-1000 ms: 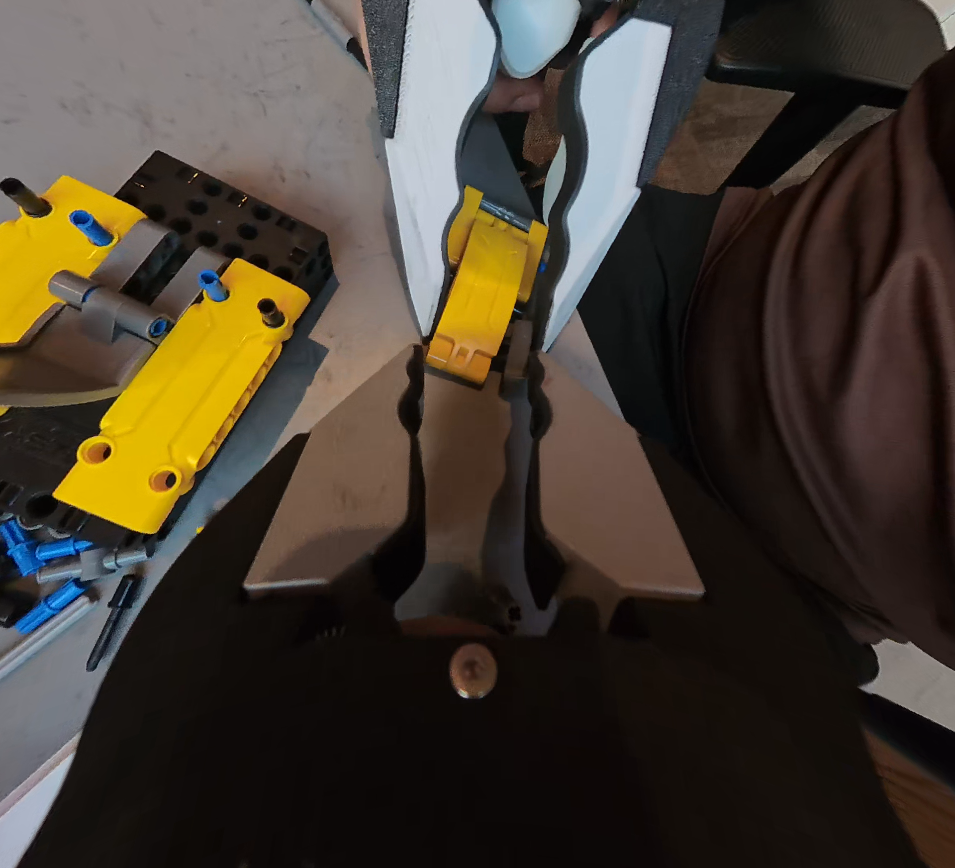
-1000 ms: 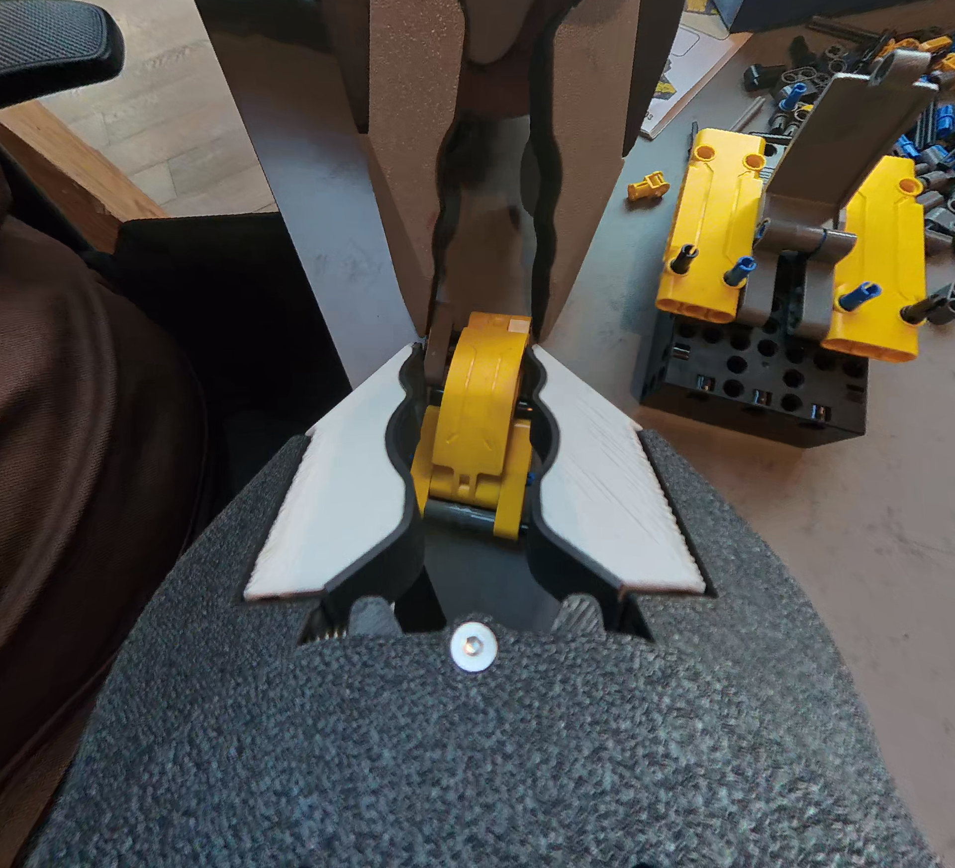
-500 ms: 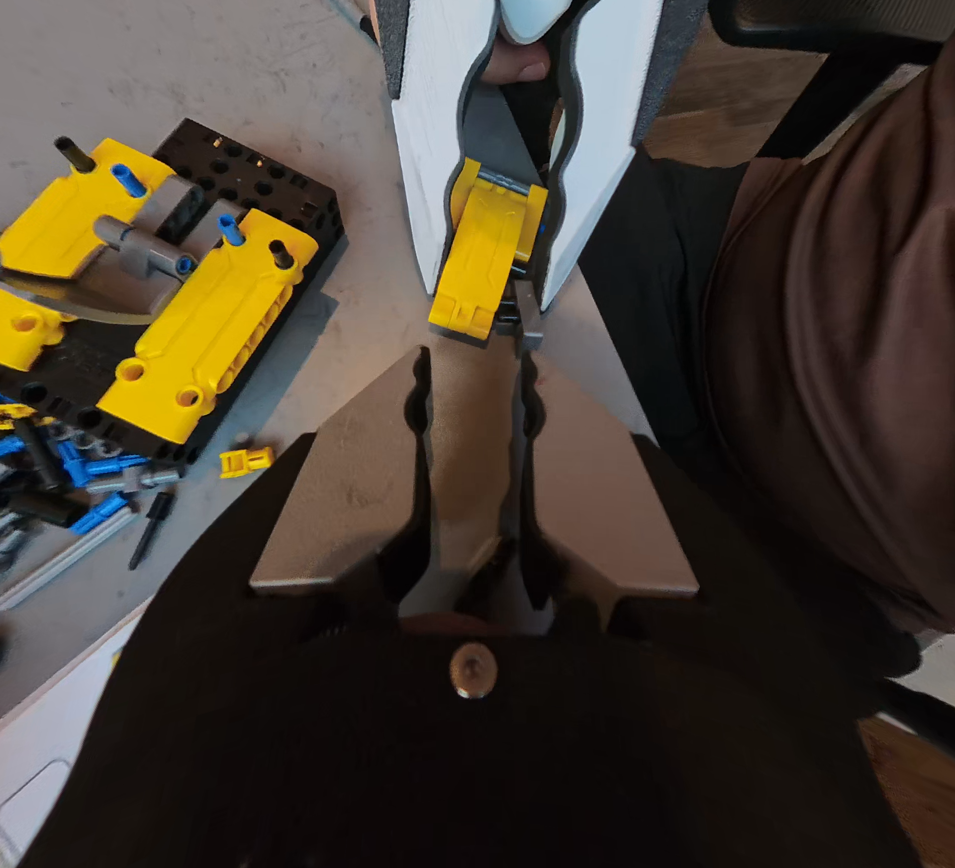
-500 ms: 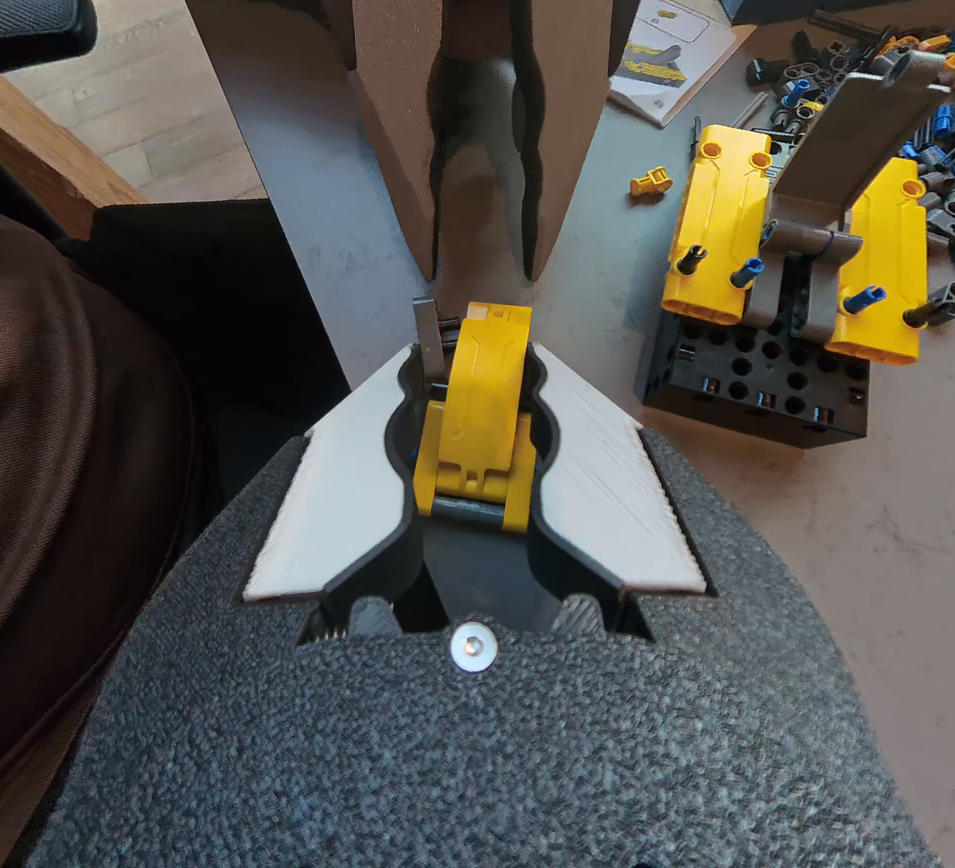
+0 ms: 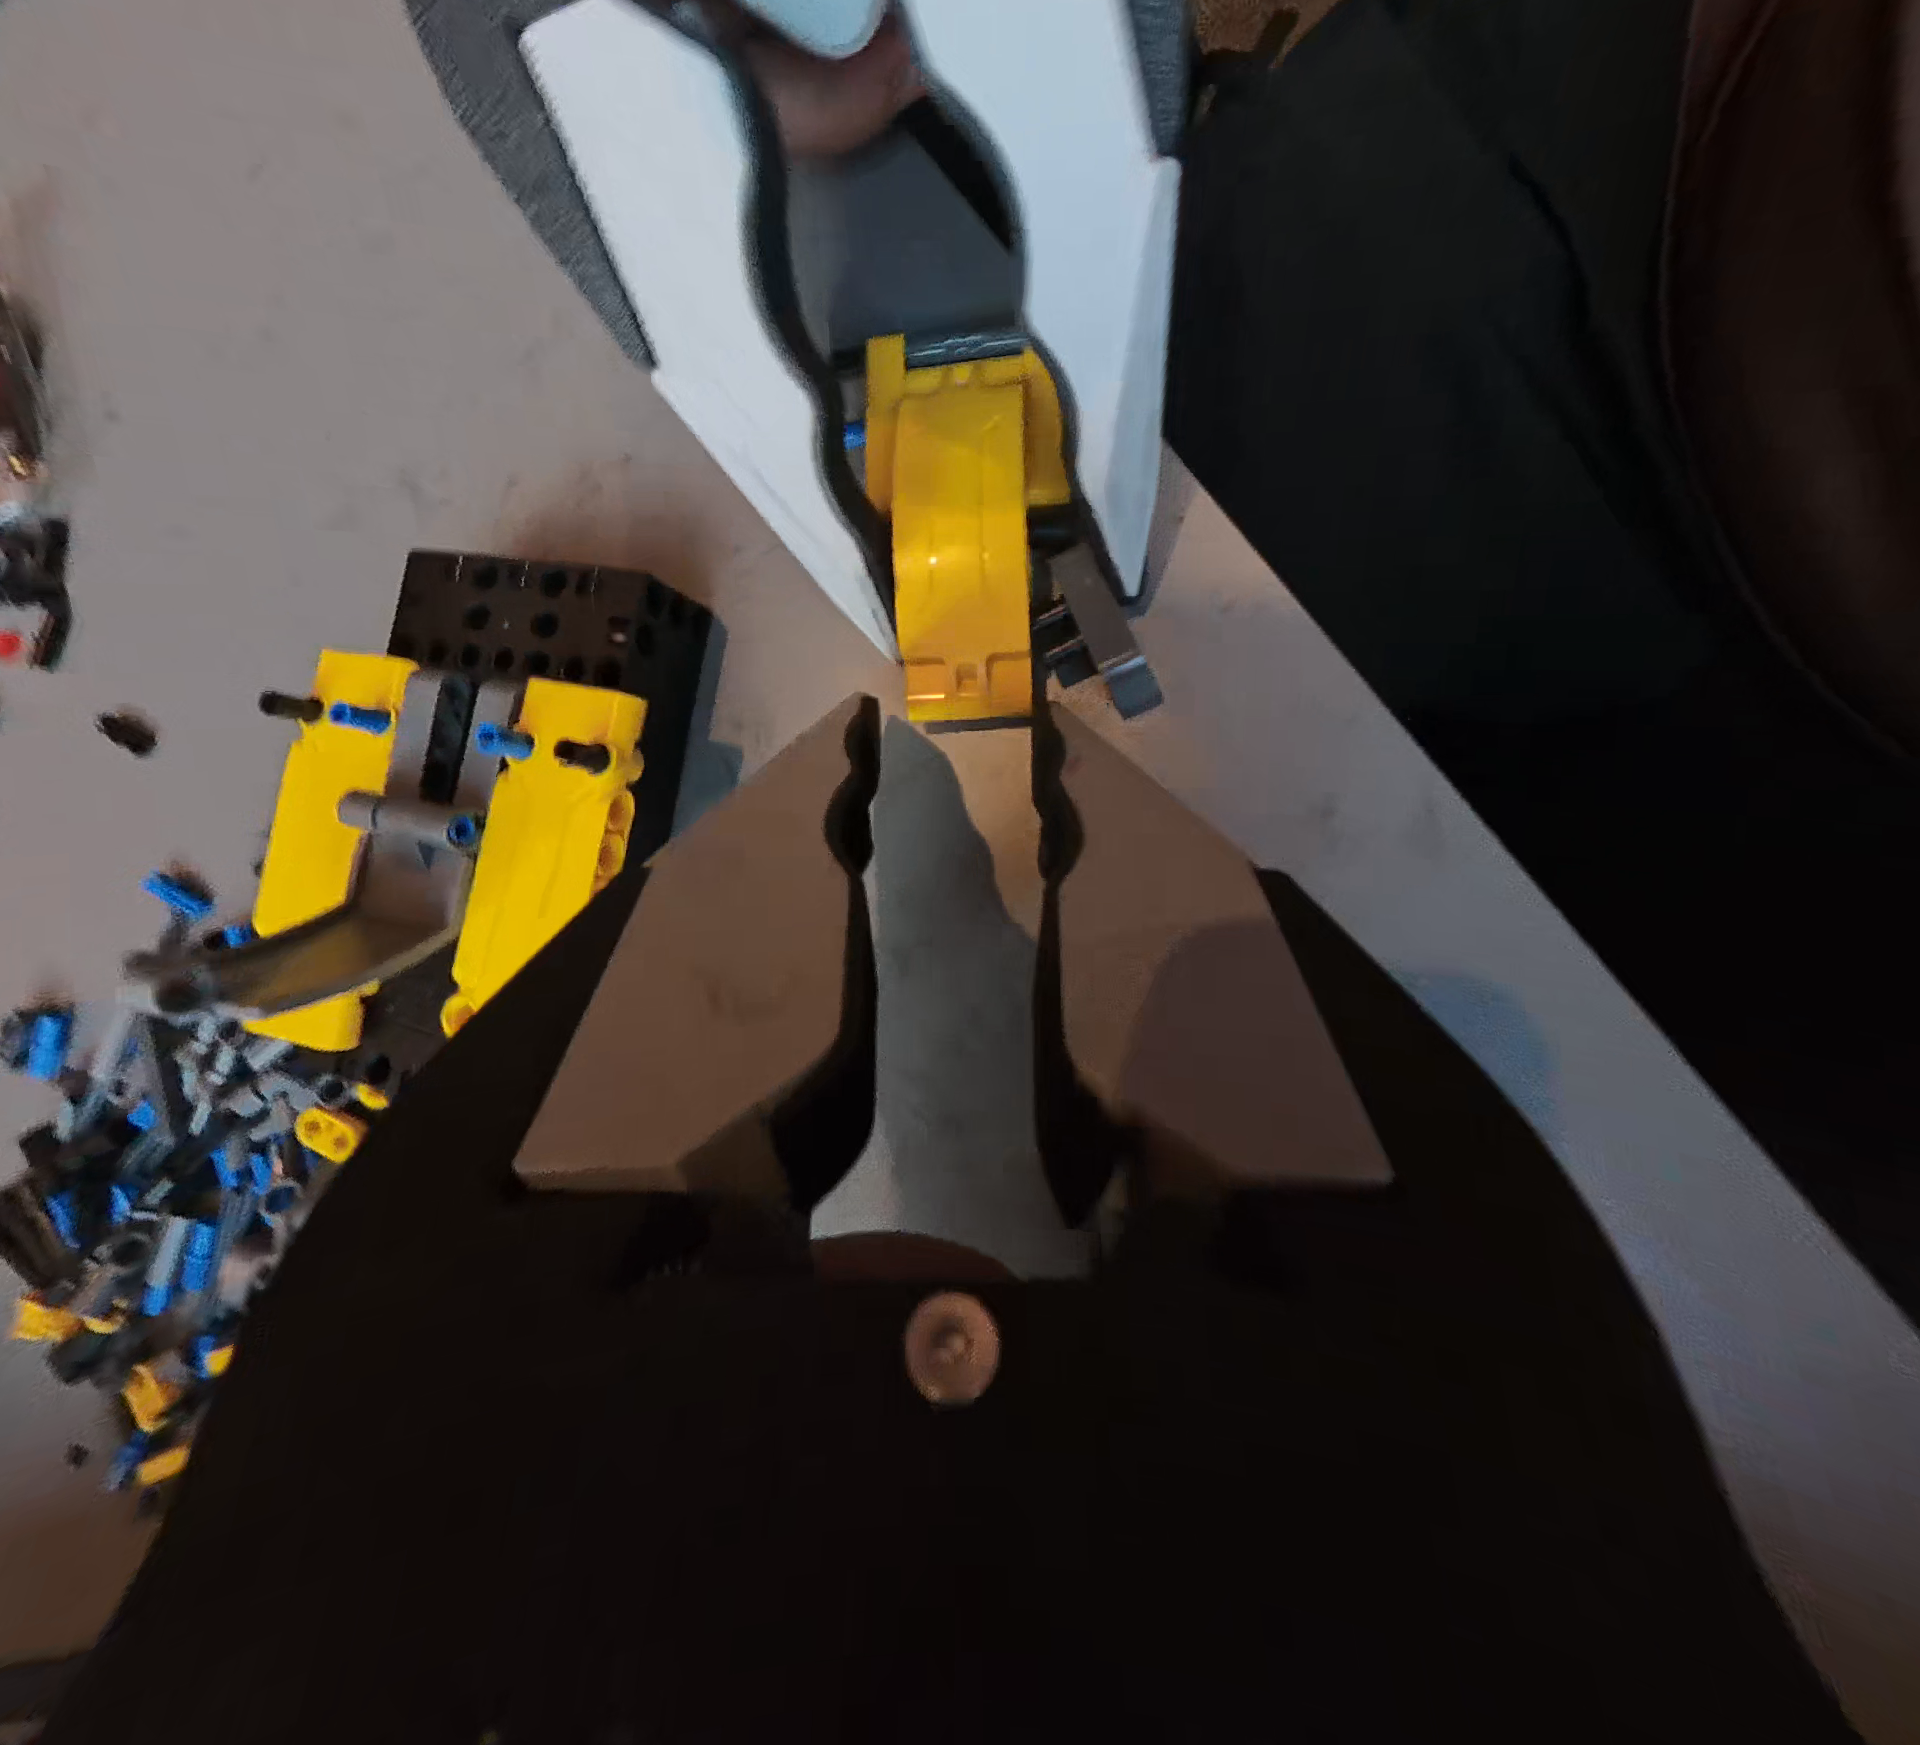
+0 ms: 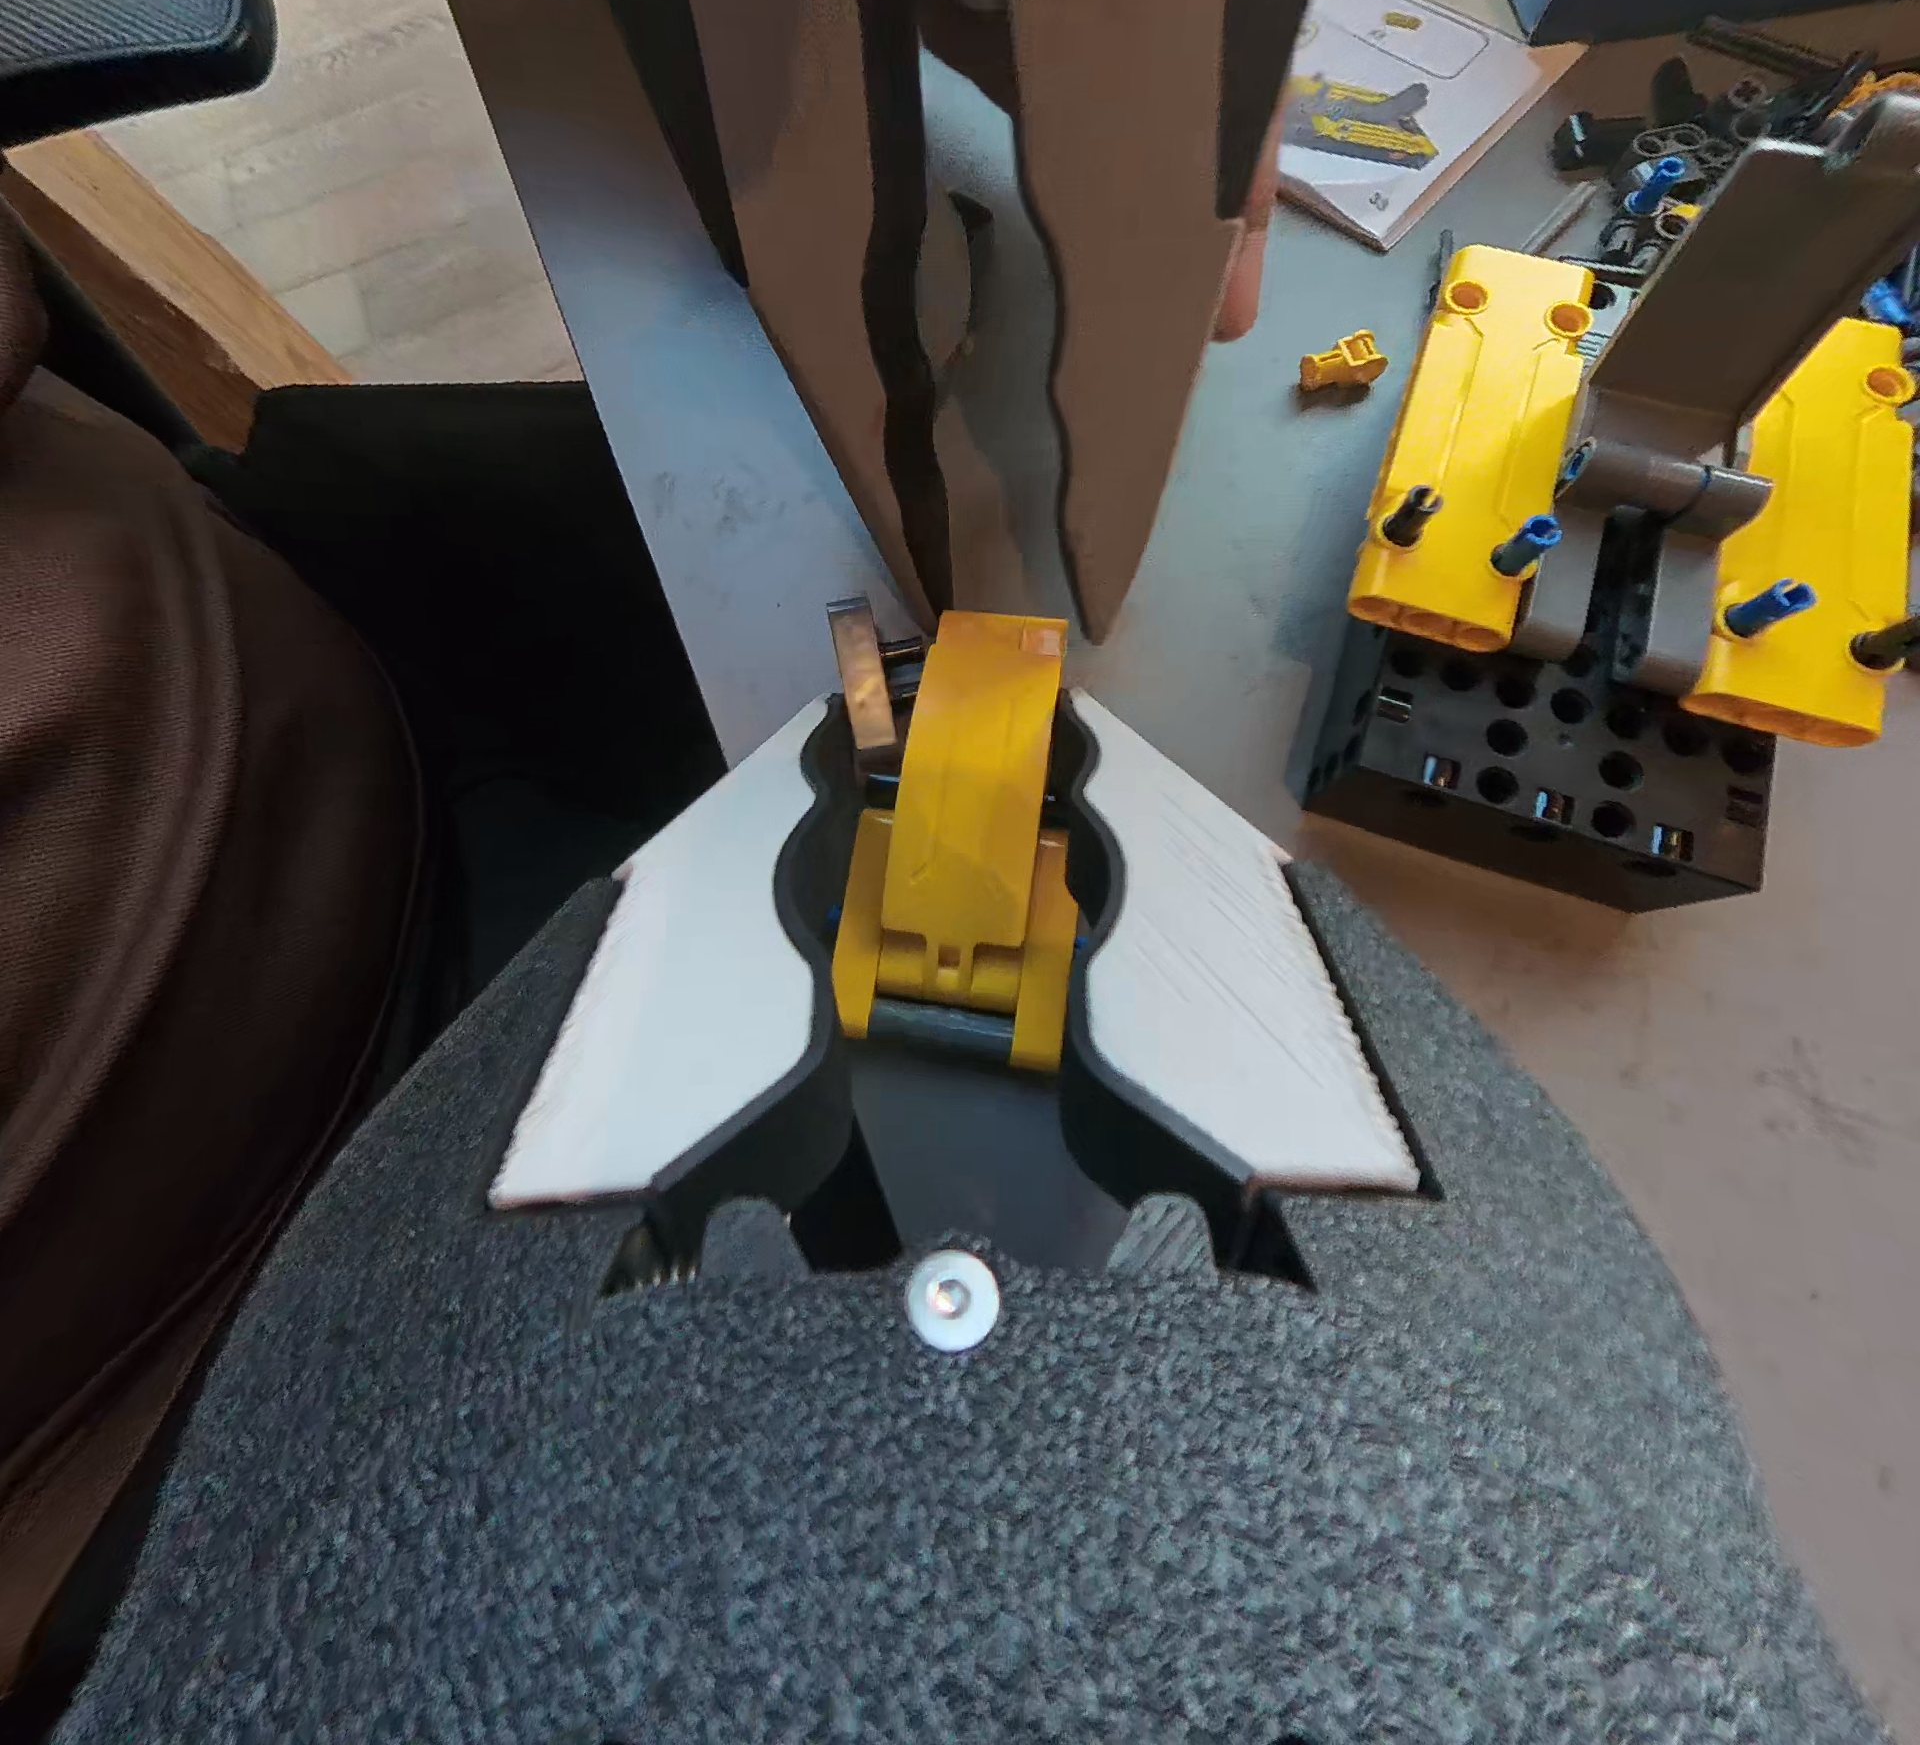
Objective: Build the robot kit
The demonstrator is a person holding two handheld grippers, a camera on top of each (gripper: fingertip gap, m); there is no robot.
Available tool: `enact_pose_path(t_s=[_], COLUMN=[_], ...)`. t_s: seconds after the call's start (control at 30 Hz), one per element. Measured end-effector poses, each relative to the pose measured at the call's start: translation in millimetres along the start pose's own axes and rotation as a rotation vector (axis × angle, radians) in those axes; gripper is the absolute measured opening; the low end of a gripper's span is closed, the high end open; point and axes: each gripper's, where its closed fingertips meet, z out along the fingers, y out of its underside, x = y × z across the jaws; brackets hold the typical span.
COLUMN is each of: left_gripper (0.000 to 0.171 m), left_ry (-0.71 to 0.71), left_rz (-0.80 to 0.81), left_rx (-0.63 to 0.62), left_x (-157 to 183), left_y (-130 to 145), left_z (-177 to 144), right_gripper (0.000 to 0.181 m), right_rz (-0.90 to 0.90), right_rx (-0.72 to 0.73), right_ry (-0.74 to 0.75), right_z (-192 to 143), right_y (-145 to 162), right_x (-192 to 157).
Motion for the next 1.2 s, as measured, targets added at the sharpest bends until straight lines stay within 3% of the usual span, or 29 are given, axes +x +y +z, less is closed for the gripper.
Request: enact_pose_path(t_s=[0.13, 0.33, 0.4, 0.5, 0.6, 0.83, 0.97, 1.07, 1.2], left_gripper=[0.021, 0.020, 0.020, 0.004, 0.004, 0.013, 0.018, 0.022, 0.024], left_ry=[-0.057, -0.059, -0.078, -0.108, -0.124, -0.162, -0.062, 0.048, 0.042], left_rz=[0.107, -0.063, -0.107, -0.115, -0.107, -0.183, -0.248, -0.304, -0.329], left_rx=[0.049, 0.126, 0.110, 0.090, 0.088, 0.115, 0.189, 0.259, 0.142], left_x=[0.7, 0.5, -2.0, -2.3, -2.5, -7.1, 3.8, 15.6, 20.5], left_y=[-7.1, -8.2, -5.2, -2.0, -2.2, 0.4, -5.6, -19.4, -11.8], left_z=[4.0, 6.2, 5.0, 4.9, 4.7, -5.2, -13.7, -18.4, -2.2], right_gripper=[0.038, 0.038, 0.038, 0.037, 0.035, 0.053, 0.054, 0.041, 0.033], right_rz=[0.032, 0.081, 0.076, 0.037, 0.018, 0.075, 0.078, 0.072, 0.107], right_rx=[-0.008, -0.024, -0.028, -0.036, -0.033, -0.020, -0.039, -0.059, -0.043], right_ry=[-0.045, -0.105, -0.072, -0.004, 0.037, 0.112, 0.152, 0.159, 0.112], right_z=[-5.0, -7.7, -7.7, -8.0, -7.6, -19.5, -27.9, -24.6, -18.4], right_y=[2.6, 2.5, 3.2, 5.4, 6.0, 6.9, 10.4, 12.9, 10.1], right_x=[0.7, 1.1, 4.4, 8.9, 11.0, 18.0, 14.8, 15.0, 14.8])
